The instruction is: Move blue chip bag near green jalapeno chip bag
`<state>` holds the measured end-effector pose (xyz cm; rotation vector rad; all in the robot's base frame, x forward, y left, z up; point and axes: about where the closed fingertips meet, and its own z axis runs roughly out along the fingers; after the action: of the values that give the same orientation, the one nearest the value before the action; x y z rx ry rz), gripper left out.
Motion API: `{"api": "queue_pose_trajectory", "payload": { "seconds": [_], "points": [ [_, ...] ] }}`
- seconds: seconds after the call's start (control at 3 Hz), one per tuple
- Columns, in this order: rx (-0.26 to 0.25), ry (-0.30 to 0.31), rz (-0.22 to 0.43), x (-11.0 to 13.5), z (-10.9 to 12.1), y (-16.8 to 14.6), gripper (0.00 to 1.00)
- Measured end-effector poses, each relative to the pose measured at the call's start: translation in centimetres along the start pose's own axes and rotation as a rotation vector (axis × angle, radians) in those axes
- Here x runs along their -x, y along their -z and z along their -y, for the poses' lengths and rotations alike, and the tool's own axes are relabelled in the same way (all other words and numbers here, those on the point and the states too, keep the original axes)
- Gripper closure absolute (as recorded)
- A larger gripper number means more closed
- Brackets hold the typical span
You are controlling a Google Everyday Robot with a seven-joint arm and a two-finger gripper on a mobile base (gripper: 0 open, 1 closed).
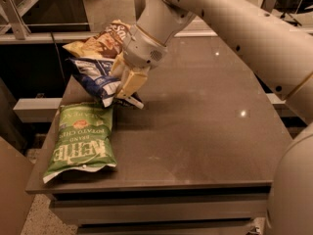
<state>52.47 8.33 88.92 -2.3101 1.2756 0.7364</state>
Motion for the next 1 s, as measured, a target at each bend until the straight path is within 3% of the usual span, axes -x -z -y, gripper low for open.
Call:
{"api": "queue_pose_trajectory", "payload": {
  "seconds": [0.67, 1.0],
  "points": [
    [-0.008, 0.003, 0.003, 0.22, 0.43, -0.36, 0.13],
    [-0.011, 0.005, 0.005, 0.32, 0.60, -0.52, 0.00]
  ]
}}
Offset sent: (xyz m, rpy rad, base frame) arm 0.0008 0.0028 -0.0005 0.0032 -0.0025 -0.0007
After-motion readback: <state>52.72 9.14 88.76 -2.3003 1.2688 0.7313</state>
